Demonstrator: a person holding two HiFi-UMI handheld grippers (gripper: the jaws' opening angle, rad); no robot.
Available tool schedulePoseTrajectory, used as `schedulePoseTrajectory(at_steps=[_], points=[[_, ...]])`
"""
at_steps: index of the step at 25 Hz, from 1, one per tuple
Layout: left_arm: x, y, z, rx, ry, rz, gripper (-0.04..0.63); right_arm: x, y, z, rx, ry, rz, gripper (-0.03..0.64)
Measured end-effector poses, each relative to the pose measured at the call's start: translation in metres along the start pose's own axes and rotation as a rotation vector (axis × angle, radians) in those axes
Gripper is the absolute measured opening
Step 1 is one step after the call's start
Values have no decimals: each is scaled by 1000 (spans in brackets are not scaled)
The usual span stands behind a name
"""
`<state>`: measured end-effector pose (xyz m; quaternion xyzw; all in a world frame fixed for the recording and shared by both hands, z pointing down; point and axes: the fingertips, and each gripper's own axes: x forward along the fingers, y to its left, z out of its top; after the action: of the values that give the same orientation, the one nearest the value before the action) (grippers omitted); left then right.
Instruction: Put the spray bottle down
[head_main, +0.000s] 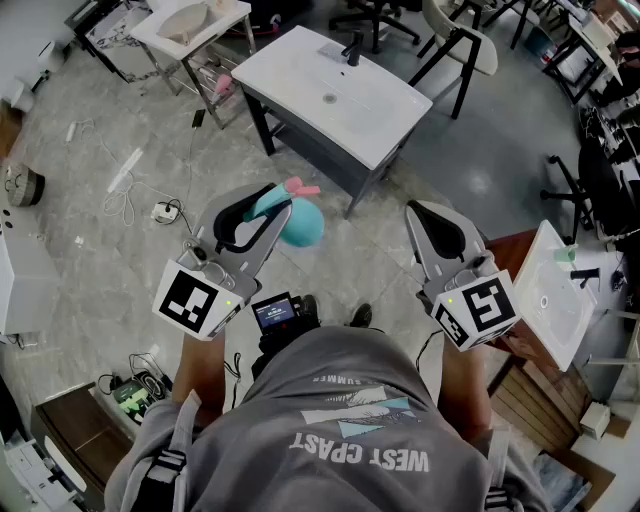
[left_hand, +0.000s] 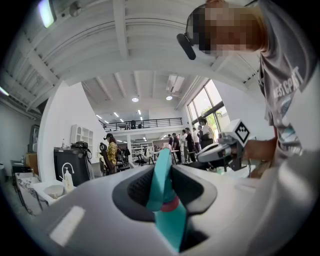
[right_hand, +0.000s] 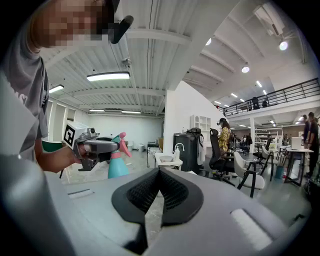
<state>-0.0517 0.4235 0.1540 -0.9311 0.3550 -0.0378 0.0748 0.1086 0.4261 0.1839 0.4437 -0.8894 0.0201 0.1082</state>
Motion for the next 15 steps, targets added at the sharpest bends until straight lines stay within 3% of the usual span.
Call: schedulePoseTrajectory(at_steps=[15], points=[[12,6,-10,-12,13,-12,94,10,-8,-8,16,12,-3,-2]])
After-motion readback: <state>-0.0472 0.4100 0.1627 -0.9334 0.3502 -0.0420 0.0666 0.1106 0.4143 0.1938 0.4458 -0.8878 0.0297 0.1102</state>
